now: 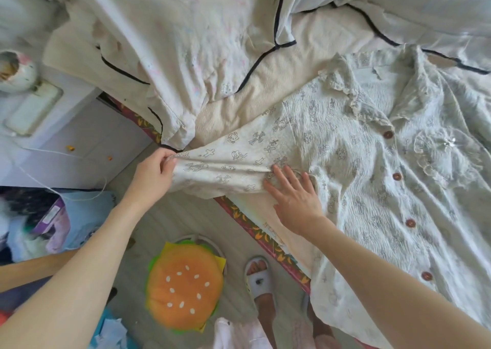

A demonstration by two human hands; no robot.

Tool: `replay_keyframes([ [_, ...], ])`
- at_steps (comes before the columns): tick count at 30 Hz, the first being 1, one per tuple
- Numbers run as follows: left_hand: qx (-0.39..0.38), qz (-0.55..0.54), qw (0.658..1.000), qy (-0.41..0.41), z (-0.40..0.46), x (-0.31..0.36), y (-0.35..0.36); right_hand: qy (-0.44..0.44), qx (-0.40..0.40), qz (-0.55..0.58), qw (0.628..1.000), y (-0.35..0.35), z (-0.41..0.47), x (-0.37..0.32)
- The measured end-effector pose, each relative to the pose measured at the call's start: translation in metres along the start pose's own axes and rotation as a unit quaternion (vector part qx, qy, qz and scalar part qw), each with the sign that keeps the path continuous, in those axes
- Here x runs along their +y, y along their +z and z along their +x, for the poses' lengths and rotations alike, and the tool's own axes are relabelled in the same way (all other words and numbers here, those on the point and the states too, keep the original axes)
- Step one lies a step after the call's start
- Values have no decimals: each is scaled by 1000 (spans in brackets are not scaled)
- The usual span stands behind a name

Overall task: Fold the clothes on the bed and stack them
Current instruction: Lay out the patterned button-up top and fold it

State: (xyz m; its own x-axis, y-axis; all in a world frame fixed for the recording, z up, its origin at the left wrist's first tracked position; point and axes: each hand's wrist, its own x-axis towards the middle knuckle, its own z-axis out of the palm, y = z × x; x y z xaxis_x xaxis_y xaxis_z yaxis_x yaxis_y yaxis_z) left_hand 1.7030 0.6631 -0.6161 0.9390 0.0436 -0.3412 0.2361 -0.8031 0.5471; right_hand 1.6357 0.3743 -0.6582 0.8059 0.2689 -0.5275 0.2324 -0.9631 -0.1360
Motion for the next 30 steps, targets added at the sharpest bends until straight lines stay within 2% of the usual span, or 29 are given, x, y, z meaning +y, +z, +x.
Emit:
replay_keyframes([
  [2, 20, 16, 1000, 16, -3, 11, 0, -3, 5, 16, 1000, -3, 1, -2],
  [6, 0, 56, 998, 35, -11, 42, -1, 1, 70, 61, 996, -5, -12, -1],
  [9, -20, 15, 999, 38, -21, 85, 2, 25, 102, 102, 989, -4, -34, 10],
  [15, -45, -91, 989, 108, -40, 214, 40, 133, 156, 223, 953, -10, -99, 72],
  [18, -145, -188, 961, 139, -45, 278, 78, 181, 151, 235, 943, -5, -127, 108],
  [19, -189, -190, 952, 148, -46, 295, 93, 193, 138, 232, 943, -3, -135, 121],
  [21, -257, -123, 947, 149, -42, 301, 112, 210, 111, 218, 946, 2, -137, 133],
  [22, -279, -85, 945, 147, -46, 320, 146, 231, 91, 215, 944, 14, -154, 166],
  [26, -208, 44, 969, 126, -41, 277, 171, 229, 66, 207, 949, 29, -163, 190],
  [30, -213, 109, 967, 91, -65, 249, 203, 225, 51, 190, 954, 48, -176, 215],
])
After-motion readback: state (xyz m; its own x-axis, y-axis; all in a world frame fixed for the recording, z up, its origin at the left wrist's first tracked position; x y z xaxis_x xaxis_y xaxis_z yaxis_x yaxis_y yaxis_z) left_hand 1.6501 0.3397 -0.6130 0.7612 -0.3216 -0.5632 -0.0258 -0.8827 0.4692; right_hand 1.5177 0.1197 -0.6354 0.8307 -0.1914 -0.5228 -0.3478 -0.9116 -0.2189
